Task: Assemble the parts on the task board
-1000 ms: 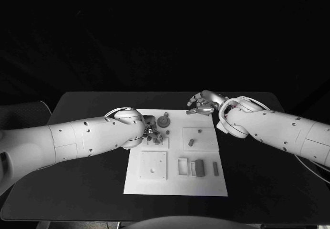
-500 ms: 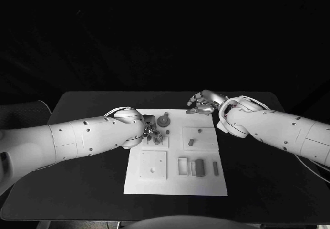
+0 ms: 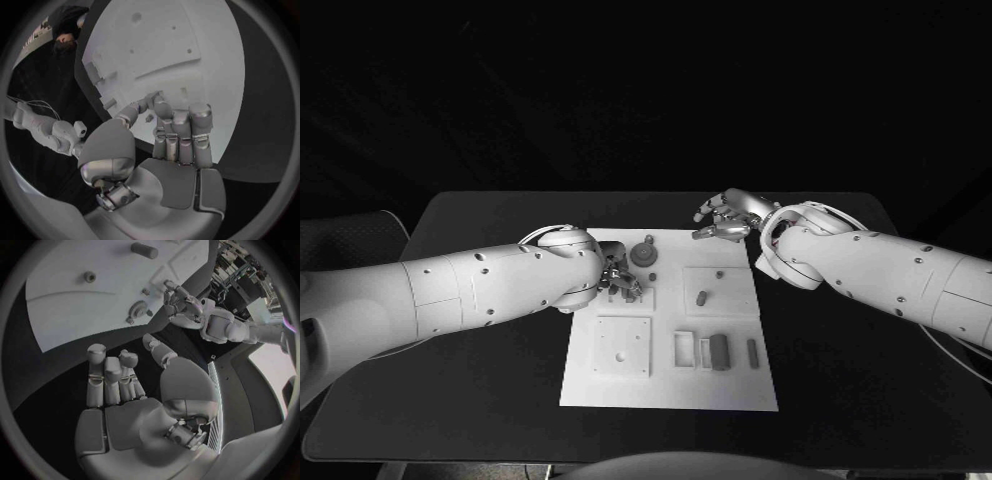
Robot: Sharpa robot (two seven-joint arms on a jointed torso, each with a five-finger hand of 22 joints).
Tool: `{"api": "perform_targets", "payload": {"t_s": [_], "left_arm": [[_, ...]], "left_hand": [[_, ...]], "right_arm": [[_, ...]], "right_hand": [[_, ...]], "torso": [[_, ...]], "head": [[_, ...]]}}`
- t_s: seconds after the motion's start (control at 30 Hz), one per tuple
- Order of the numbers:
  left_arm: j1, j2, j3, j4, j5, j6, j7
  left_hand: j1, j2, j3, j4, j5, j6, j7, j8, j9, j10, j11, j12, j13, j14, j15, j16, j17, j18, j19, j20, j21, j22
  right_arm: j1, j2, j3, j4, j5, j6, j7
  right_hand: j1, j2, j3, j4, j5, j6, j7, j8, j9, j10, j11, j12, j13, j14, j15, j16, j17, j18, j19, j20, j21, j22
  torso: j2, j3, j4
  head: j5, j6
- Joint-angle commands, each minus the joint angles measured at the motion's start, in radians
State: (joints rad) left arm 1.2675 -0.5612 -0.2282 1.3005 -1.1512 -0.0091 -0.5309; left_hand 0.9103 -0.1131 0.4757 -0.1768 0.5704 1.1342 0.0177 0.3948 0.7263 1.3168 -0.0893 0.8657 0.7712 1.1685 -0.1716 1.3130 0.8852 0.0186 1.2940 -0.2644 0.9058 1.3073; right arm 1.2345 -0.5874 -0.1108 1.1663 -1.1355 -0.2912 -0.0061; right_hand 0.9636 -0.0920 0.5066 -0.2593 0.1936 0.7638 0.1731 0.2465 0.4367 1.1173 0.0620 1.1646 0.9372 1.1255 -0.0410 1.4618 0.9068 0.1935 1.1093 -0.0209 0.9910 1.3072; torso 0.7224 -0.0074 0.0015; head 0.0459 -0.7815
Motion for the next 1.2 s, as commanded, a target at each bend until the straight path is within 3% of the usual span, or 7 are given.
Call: {"api": "perform_targets", "payload": {"t_s": [0.03, 0.27, 1.2], "left_arm": [[-0.013, -0.004, -0.009, -0.005, 0.010, 0.000, -0.033], [-0.013, -0.011, -0.009, -0.001, 0.011, 0.003, -0.042], [-0.012, -0.019, -0.009, 0.005, -0.004, 0.012, -0.054]], "left_hand": [[0.070, 0.070, 0.109, -0.103, 0.012, 0.008, 0.000, 0.008, 0.000, 0.002, -0.003, 0.004, -0.001, -0.006, -0.019, 0.006, -0.001, 0.077, 0.007, -0.007, 0.007, 0.017], [0.069, 0.069, 0.112, -0.107, 0.028, 0.011, -0.002, 0.012, 0.000, 0.005, -0.005, 0.007, -0.002, -0.003, -0.020, 0.008, -0.002, 0.077, 0.010, -0.007, 0.010, 0.017], [0.072, 0.067, 0.114, -0.110, 0.038, 0.015, -0.004, 0.016, 0.000, 0.008, -0.007, 0.010, -0.002, 0.001, -0.022, 0.011, -0.003, 0.078, 0.013, -0.008, 0.013, 0.017]], "right_arm": [[0.000, -0.001, 0.000, 0.001, -0.001, 0.011, 0.005], [0.000, -0.002, 0.000, 0.001, -0.001, 0.011, 0.005], [0.000, -0.002, 0.000, 0.000, -0.001, 0.012, 0.005]], "right_hand": [[-0.013, 0.000, -0.001, 0.006, 0.006, 0.000, 0.005, 0.006, -0.001, -0.009, 0.001, 0.004, -0.001, -0.005, -0.003, 0.000, -0.001, 0.068, -0.001, -0.005, -0.004, 0.001], [-0.013, -0.001, -0.001, 0.006, 0.006, 0.000, 0.005, 0.006, -0.001, -0.009, 0.001, 0.004, -0.002, -0.005, -0.003, 0.000, -0.001, 0.068, -0.001, -0.005, -0.004, 0.001], [-0.014, -0.001, 0.000, 0.007, 0.006, 0.000, 0.005, 0.007, -0.001, -0.009, 0.001, 0.005, -0.002, -0.005, -0.003, 0.000, -0.002, 0.068, -0.001, -0.006, -0.004, 0.002]], "torso": [[0.000, -0.0002, -0.0001], [0.000, -0.0005, 0.0003], [0.000, -0.0004, 0.0002]], "head": [[0.001, 0.000], [0.001, -0.001], [0.004, -0.002]]}}
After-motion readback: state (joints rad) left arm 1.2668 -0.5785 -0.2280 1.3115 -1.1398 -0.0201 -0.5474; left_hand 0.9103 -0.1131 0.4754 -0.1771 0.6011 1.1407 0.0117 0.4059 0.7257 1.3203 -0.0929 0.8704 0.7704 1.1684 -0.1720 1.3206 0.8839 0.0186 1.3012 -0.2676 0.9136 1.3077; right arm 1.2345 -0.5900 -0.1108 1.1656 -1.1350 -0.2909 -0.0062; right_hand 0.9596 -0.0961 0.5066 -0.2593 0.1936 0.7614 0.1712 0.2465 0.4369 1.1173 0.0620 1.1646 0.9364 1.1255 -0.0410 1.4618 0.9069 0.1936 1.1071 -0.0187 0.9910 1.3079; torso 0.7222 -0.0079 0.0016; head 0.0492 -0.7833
